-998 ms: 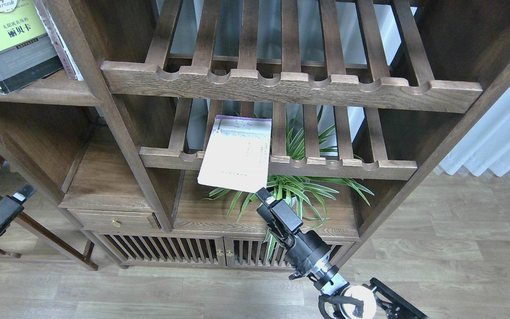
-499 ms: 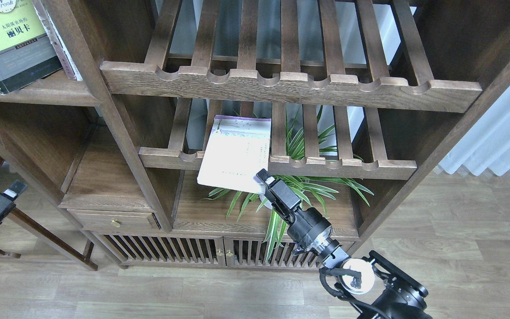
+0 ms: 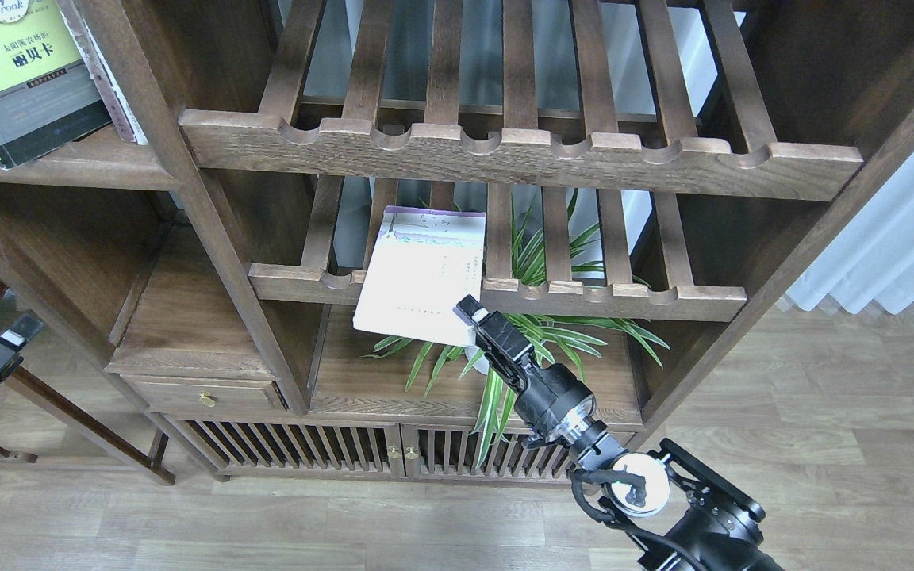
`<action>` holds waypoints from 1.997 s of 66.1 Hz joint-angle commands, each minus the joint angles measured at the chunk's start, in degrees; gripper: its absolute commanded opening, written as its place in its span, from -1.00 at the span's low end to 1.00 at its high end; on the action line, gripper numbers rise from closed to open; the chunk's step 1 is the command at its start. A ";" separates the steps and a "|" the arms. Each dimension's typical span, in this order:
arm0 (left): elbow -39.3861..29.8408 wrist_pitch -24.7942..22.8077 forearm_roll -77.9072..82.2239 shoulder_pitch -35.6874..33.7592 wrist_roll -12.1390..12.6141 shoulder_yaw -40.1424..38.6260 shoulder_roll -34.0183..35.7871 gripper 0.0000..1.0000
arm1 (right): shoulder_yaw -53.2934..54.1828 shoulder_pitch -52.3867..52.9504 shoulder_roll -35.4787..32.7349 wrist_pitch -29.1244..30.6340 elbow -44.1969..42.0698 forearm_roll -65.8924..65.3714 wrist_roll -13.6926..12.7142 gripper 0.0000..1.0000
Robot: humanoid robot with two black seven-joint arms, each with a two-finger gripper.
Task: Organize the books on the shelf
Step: 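Grasp the white book with the right gripper and pull it down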
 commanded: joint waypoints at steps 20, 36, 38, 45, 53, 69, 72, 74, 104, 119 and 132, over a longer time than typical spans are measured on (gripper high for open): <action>0.27 0.00 0.00 -0.37 0.00 0.07 0.09 0.99 | 0.61 0.09 0.00 1.13 0.07 2.21 -0.10 -0.65; 0.35 0.00 0.00 -0.37 0.00 0.16 -0.09 0.99 | 0.61 -0.61 0.00 2.41 1.13 2.47 -0.63 -0.88; 0.35 0.00 0.00 -0.37 -0.09 0.16 -0.09 0.99 | 0.61 -0.87 0.00 2.41 1.48 2.47 -0.72 -0.89; 0.44 0.00 -0.08 -0.37 -0.09 0.16 -0.44 1.00 | 0.61 -2.81 0.00 2.41 3.32 2.47 -0.80 -0.89; 0.44 0.00 -0.08 0.77 0.44 1.92 0.00 1.00 | 0.61 -7.11 0.00 2.41 6.93 2.38 -1.60 -0.89; 0.44 0.00 -2.01 0.95 0.00 8.06 -0.53 0.99 | 0.61 -13.79 0.00 2.41 8.33 1.42 -4.76 -0.89; 0.44 0.00 -3.33 0.78 0.00 9.73 -0.53 0.99 | 0.61 -14.67 0.00 2.41 8.33 1.07 -5.02 -0.89; 0.35 0.00 -4.65 0.51 0.00 11.22 -0.53 0.99 | 0.61 -15.46 0.00 2.41 8.33 0.72 -5.29 -0.89; -0.35 0.00 -16.87 -0.37 -0.26 30.83 -1.23 0.99 | -0.53 -19.59 0.00 2.41 9.65 -1.92 -9.94 -0.90; -0.26 0.00 -20.12 -1.77 -0.35 36.81 -2.46 0.97 | -0.79 -20.30 0.00 2.41 11.15 -1.84 -10.12 -0.90; 0.00 0.00 -20.30 -2.92 -0.53 38.04 -5.80 0.94 | -2.46 -20.47 0.00 2.41 11.41 -1.66 -12.76 -0.89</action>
